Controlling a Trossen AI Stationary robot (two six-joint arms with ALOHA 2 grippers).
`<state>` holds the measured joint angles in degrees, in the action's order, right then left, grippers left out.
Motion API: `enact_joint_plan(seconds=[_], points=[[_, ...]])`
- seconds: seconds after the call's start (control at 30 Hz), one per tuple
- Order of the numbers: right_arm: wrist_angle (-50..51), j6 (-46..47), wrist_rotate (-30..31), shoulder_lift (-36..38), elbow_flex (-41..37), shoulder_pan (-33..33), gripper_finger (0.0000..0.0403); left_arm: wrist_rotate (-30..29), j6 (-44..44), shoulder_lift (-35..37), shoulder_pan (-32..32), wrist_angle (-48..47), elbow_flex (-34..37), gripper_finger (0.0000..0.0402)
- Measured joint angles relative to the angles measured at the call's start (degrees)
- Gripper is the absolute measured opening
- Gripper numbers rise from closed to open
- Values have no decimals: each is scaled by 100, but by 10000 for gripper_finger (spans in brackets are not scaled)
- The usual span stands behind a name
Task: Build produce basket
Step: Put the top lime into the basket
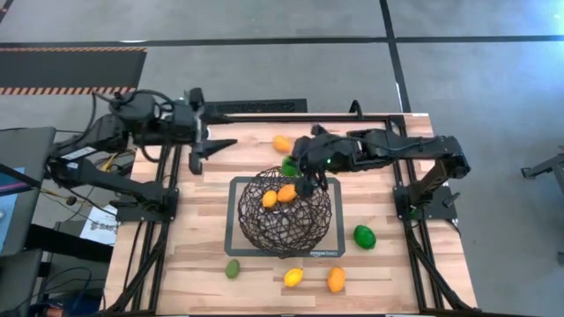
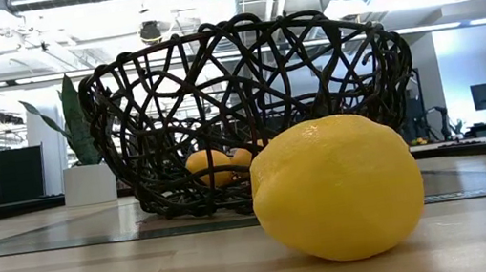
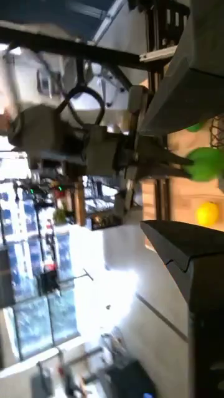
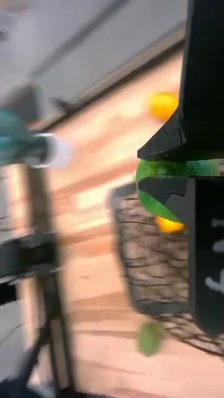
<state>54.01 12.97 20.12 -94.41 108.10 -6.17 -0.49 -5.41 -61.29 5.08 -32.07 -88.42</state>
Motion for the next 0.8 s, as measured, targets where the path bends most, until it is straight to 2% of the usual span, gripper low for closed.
enact_joint_plan(seconds=[0.17, 0.4, 0.63, 0.8], points=[[624, 1210, -23, -70, -554, -336, 13, -281, 325, 160, 2, -668, 2, 220], [-173, 2548, -55, -69, -1968, -614, 8, -289, 439, 163, 2, -1126, 7, 220], [-1841, 2778, -63, -57, -3027, -537, 3, -293, 440, 15, 2, -1268, 9, 220], [-1934, 2843, -43, -55, -3505, -345, 2, -294, 487, -83, 2, -1394, 12, 220]])
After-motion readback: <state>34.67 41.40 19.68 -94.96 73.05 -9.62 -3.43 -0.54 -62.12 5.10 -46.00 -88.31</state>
